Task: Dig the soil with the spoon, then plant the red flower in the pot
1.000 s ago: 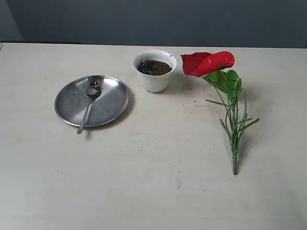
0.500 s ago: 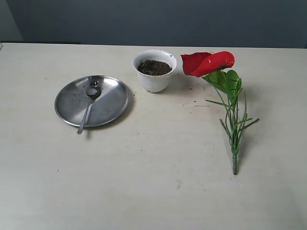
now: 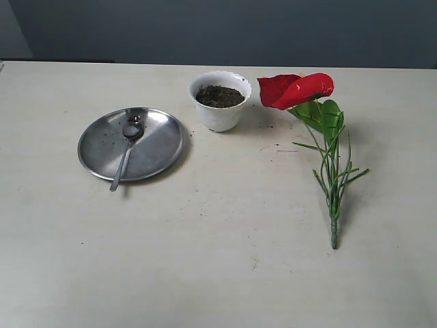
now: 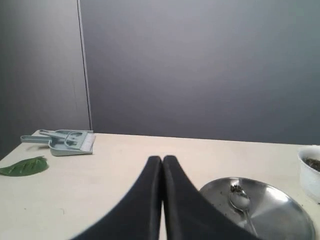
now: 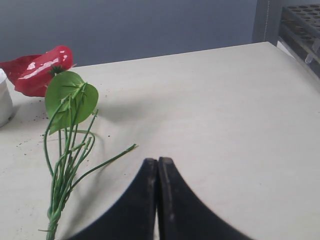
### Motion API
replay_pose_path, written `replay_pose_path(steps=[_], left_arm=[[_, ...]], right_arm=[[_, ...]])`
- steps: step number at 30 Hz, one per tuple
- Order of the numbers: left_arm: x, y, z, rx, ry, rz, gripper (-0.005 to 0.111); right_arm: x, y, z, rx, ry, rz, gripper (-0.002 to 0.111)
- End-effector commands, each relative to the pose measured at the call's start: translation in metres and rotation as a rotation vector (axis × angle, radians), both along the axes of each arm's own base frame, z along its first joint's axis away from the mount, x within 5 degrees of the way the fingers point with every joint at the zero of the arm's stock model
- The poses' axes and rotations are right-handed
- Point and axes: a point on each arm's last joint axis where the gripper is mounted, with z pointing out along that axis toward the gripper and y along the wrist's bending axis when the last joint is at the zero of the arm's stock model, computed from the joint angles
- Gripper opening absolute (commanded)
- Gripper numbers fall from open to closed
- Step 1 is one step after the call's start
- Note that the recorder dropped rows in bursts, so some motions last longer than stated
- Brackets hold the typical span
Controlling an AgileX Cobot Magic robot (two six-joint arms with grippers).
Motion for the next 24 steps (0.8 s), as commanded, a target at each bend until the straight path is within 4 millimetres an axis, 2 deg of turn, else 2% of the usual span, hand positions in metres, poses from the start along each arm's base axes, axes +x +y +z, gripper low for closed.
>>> replay_pose_path(steps=[1, 4, 16, 24], left_arm=[[0.000, -0.001, -0.022, -0.018, -0.007, -0.013, 0.000], [-0.001, -0.002, -0.031, -0.041, -0.008, -0.019, 0.000], [0.000, -0.002, -0.031, -0.057, -0.017, -0.023, 0.000], [0.001, -0.005, -0.043, -0.024, 0.061, -0.055, 0.000]], right_arm=[[0.000, 0.000, 0.000, -0.005, -0.011, -0.001, 0.000], [0.000, 0.000, 0.000, -0.005, -0.013, -0.002, 0.000], [0.000, 0.000, 0.000, -0.005, -0.013, -0.002, 0.000], [0.000, 0.000, 0.000, -0.005, -0.013, -0.002, 0.000]])
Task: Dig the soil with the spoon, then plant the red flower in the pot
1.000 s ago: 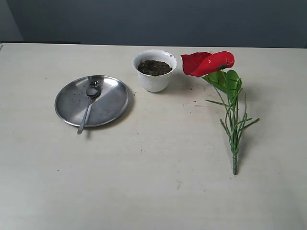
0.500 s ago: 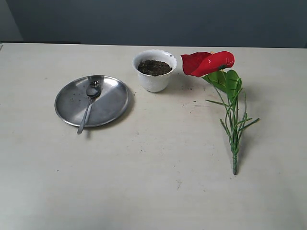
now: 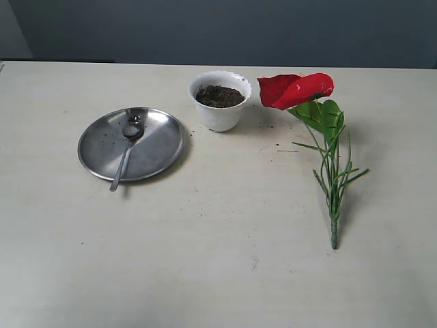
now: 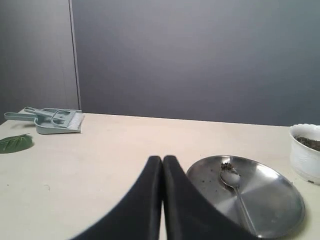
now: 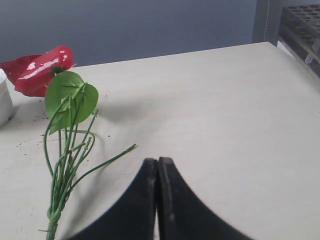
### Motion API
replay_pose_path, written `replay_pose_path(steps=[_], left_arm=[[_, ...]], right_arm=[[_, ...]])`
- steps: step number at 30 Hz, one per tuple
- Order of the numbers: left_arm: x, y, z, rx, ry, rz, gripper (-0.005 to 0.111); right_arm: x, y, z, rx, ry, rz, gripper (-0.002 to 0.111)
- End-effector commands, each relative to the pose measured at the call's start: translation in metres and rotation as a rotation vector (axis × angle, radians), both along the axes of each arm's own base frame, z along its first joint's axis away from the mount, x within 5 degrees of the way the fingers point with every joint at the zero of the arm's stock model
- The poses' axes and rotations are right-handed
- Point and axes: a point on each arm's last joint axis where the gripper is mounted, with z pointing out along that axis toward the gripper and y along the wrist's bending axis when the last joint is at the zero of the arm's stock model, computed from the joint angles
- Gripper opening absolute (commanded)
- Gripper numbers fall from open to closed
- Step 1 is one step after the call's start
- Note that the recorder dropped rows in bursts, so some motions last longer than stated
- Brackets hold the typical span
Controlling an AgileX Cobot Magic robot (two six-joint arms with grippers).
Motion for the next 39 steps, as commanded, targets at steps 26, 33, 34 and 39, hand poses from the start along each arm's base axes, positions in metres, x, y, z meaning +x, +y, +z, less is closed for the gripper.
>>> replay_pose_path(steps=[26, 33, 34, 39], left_arm=[[-0.005, -0.001, -0.048, 0.072, 0.200, -0.023, 0.000], [-0.005, -0.001, -0.048, 0.072, 0.200, -0.023, 0.000], [-0.005, -0.001, -0.048, 0.072, 0.200, -0.023, 0.000], [-0.005, -0.001, -0.048, 0.072, 0.200, -0.023, 0.000]], right_arm=[[0.000, 0.000, 0.001, -0.005, -0.014, -0.002, 0.000], [0.000, 0.000, 0.001, -0.005, -0.014, -0.002, 0.000], [0.000, 0.000, 0.001, -0.005, -0.014, -0.002, 0.000], [0.000, 0.000, 0.001, -0.005, -0.014, -0.002, 0.000]])
